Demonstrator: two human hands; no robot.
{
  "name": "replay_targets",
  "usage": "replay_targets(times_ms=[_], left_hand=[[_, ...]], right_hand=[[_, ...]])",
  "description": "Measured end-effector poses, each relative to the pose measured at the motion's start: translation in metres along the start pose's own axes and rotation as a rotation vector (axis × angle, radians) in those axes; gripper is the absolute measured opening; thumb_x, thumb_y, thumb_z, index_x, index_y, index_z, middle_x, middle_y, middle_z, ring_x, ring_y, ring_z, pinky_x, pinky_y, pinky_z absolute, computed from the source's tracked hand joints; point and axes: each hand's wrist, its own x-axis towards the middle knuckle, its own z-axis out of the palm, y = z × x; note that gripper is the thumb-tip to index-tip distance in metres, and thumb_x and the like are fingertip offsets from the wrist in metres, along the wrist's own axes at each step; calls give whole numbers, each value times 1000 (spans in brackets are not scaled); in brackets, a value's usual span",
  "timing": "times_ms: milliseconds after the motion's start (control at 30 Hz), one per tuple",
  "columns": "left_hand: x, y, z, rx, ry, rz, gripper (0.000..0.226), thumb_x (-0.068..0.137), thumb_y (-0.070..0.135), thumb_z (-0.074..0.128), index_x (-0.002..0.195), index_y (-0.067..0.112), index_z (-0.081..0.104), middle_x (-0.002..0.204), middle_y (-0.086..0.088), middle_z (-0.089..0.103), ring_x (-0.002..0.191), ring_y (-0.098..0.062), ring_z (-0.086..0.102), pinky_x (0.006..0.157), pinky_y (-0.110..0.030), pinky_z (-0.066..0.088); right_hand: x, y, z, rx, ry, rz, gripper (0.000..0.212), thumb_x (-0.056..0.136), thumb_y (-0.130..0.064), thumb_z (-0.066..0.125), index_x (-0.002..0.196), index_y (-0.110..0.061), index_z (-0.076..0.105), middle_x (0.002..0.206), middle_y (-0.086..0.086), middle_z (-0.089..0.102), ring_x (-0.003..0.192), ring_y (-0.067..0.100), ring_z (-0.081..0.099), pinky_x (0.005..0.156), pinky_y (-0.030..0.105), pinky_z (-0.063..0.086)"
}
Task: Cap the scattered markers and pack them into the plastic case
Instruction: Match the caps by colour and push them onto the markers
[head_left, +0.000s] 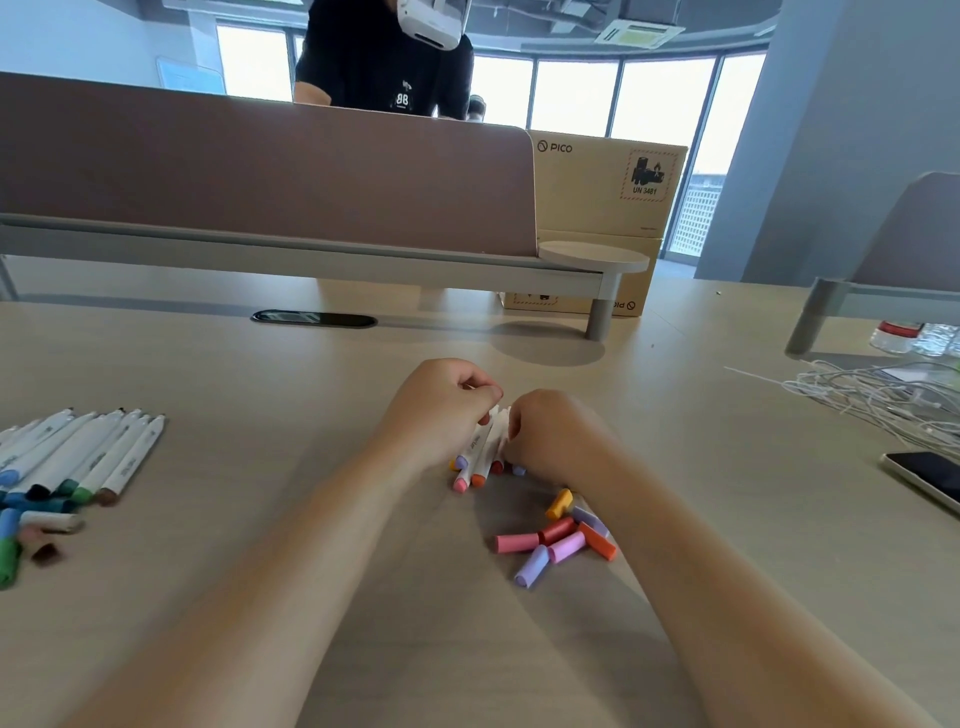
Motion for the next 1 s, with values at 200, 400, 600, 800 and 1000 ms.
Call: replay_targets(times_ms=[200,400,600,800,1000], left_hand=[[-2,2,-1,18,-37,-18,17,92,20,58,85,14,72,63,5,62,57,-16,53,41,-21,42],[-1,4,-3,36,-54,-77,17,89,17,57,80,12,71,64,1,63,54,-20,52,47,-25,45],[0,2,-7,79,-9,-66,18,89,18,58,79,10,72,67,-3,65,57,-17,54,57,-28,44],[-9,10,-4,240,-185,25,20,92,31,62,82,18,71,71,-1,69,59,-14,59,54,-24,42],[-14,13,2,276,-396,65,11,86,27,71,83,16,73,72,1,70,56,-11,57,52,-24,45]], right_hand=[[-5,-4,-7,-94,-52,-1,28,92,-22,63,116,-8,66,103,7,62,86,22,55,89,33,52],[-13,2,-4,26,2,8,28,95,-12,57,122,-5,62,116,8,63,106,24,63,98,33,51],[-20,9,-7,116,-10,-1,25,94,-11,58,115,-3,68,116,12,67,108,25,64,98,35,52],[-17,23,-8,302,-28,31,14,89,-14,64,83,-3,69,86,7,73,72,20,60,75,29,52],[-15,37,-12,631,102,75,19,85,-16,59,75,-2,67,53,2,63,53,18,58,63,32,55]])
